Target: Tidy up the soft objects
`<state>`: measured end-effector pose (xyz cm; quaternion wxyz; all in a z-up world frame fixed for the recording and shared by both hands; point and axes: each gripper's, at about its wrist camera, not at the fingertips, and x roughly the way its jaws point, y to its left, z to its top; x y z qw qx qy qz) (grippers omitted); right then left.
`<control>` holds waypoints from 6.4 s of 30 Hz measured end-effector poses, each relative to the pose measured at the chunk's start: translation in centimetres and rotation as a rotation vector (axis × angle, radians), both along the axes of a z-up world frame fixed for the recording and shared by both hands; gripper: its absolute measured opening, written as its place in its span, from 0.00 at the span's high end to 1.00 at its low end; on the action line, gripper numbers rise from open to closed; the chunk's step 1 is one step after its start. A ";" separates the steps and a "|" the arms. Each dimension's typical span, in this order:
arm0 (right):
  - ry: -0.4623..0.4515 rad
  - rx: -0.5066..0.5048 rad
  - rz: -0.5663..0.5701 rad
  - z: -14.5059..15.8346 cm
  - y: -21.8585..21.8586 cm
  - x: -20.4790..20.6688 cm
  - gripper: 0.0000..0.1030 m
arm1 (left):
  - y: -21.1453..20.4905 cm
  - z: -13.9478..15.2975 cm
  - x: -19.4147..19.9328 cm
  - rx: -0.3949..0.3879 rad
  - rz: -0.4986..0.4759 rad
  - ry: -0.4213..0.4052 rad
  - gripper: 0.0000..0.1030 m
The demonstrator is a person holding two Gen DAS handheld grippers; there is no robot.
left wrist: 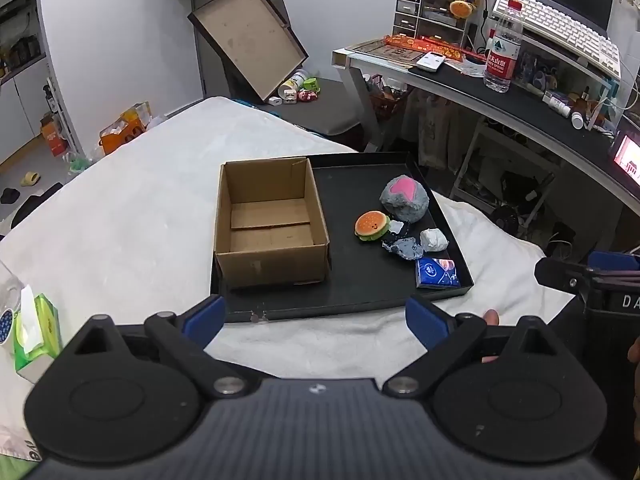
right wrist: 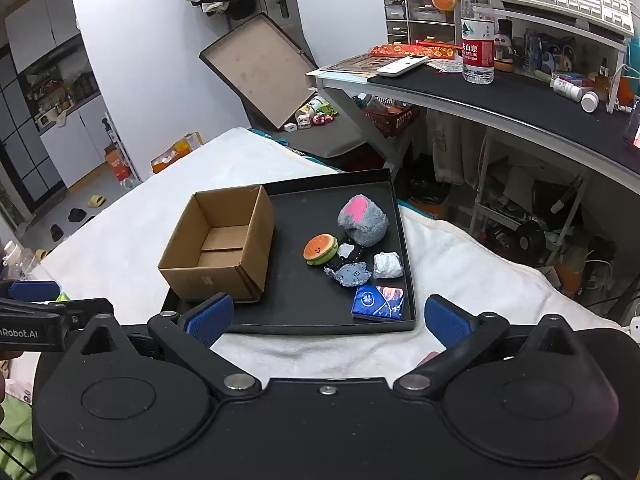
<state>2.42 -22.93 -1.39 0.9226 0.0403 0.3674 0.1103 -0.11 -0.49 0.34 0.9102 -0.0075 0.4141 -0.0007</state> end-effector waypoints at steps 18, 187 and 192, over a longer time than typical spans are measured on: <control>-0.004 -0.004 0.004 -0.4 0.0 0.0 0.00 | 0.2 -0.3 -0.1 0.000 -0.007 -0.002 0.07; 0.181 -0.303 0.140 -16.6 5.4 29.0 0.46 | 12.2 -17.2 23.1 -0.071 0.313 0.234 0.84; 0.165 -0.300 0.138 -15.7 5.6 27.8 0.48 | 13.1 -17.3 21.8 -0.115 0.340 0.196 0.88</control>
